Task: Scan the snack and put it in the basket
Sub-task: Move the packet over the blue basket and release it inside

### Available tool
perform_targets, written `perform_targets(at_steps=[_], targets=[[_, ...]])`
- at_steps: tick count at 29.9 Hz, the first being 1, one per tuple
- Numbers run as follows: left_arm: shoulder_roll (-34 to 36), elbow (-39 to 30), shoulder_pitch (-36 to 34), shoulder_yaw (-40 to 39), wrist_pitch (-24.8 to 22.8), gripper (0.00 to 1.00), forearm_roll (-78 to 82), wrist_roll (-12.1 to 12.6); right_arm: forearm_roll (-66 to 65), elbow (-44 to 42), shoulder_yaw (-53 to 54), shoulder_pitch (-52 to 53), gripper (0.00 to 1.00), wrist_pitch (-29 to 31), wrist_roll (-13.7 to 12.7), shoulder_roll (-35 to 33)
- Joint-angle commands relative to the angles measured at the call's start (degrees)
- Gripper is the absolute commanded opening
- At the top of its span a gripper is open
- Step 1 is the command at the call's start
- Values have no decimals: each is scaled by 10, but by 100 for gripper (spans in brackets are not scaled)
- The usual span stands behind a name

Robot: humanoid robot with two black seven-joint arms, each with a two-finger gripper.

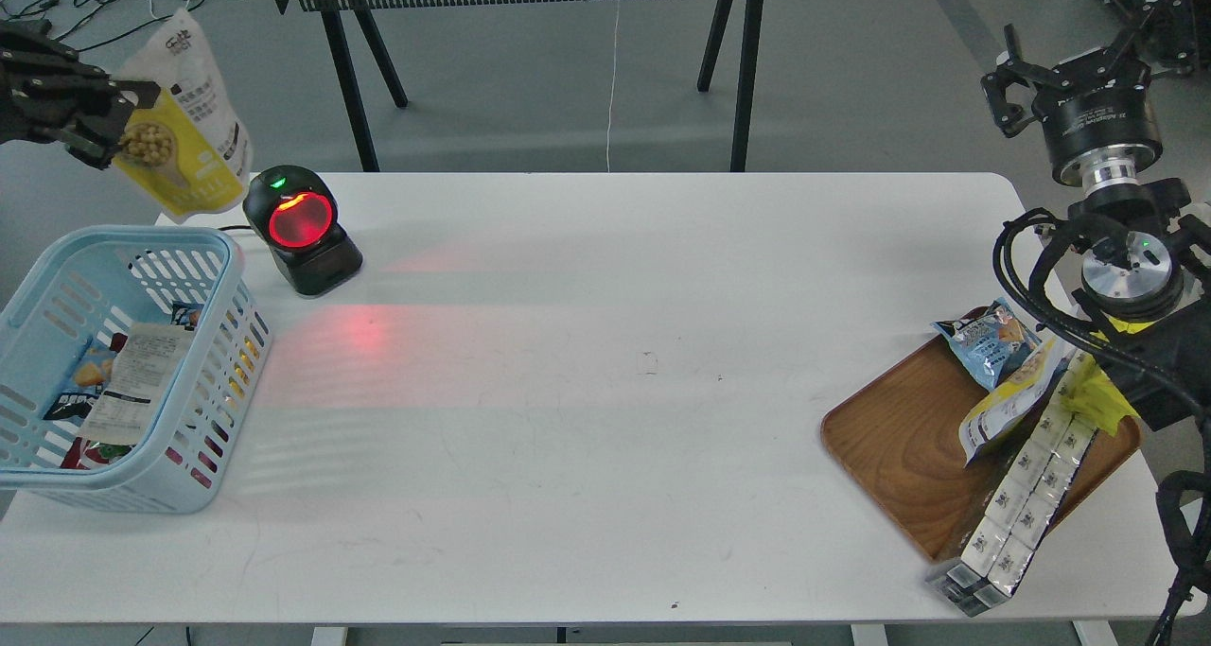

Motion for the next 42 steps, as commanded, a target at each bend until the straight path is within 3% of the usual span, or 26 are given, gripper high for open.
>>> perform_targets(at_steps=[1,11,33,42], targets=[[39,-11,6,14,0,0,0,0,0,-1,0,0,99,0,0,2],[111,-96,6,110,0,0,-49,0,0,-2,0,2,99,0,0,4],[88,-91,7,153,0,0,-114,0,0,-3,1,2,99,0,0,-1],[94,-91,6,151,0,6,-155,0,0,-3,1,-2,99,0,0,0]])
